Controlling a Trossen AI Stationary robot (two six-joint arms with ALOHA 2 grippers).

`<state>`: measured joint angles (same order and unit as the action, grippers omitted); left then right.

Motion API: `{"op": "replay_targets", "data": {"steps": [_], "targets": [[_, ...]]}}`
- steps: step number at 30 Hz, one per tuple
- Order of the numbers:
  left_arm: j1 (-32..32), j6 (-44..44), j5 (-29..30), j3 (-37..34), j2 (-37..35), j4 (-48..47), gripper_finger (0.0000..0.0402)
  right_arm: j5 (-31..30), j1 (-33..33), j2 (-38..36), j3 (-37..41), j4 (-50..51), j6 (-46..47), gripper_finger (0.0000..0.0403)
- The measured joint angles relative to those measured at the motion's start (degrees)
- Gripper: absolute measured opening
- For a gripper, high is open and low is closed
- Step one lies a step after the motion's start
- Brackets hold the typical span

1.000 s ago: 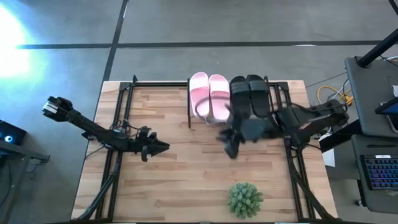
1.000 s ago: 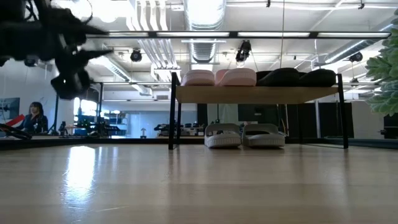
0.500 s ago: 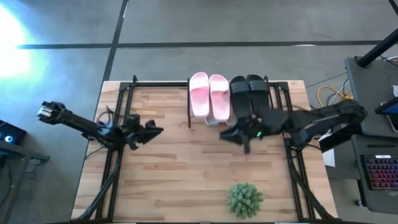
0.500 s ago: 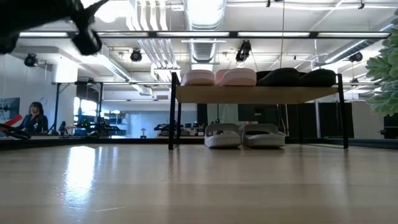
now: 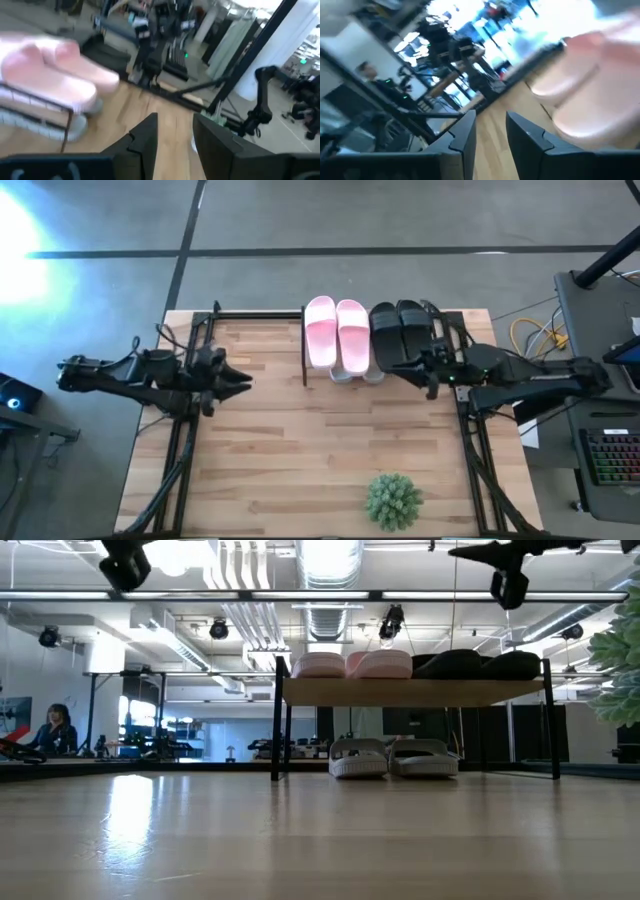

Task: Pick and place slides into the shelf
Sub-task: Return to Home Position

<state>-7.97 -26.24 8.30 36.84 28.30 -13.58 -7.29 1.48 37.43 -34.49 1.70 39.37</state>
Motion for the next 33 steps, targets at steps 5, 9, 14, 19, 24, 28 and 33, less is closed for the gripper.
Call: {"op": "replay_targets", "data": {"steps": [5,9,14,19,24,28,33], "targets": [[0.04,2.36,1.46,-0.73,-2.87,-0.74,0.0109,4.87,1.39,-5.35,6.79,-8.78,-13.55,0.0097],[0.04,4.28,1.48,-0.92,-7.3,-6.07,0.0108,5.82,1.2,-10.18,12.12,-10.07,-14.1,0.0097],[0.04,4.3,2.84,-3.61,-14.71,-9.46,0.0108,5.97,1.24,-15.62,19.24,-13.75,-15.85,0.0097],[0.04,3.77,6.79,-9.88,-23.19,-6.79,0.0108,5.95,1.24,-21.69,26.19,-21.55,-20.0,0.0098],[0.04,2.54,8.74,-16.8,-26.67,-3.89,0.0108,5.77,1.24,-28.61,31.76,-22.76,-20.43,0.0092],[0.04,1.52,8.81,-18.36,-24.42,-1.69,0.0108,5.96,1.24,-32.93,34.03,-20.61,-21.09,0.0089],[0.04,1.43,8.95,-19.71,-24.35,-2.22,0.0108,6.21,1.24,-36.06,34.02,-16.74,-24.28,0.0091]]}}
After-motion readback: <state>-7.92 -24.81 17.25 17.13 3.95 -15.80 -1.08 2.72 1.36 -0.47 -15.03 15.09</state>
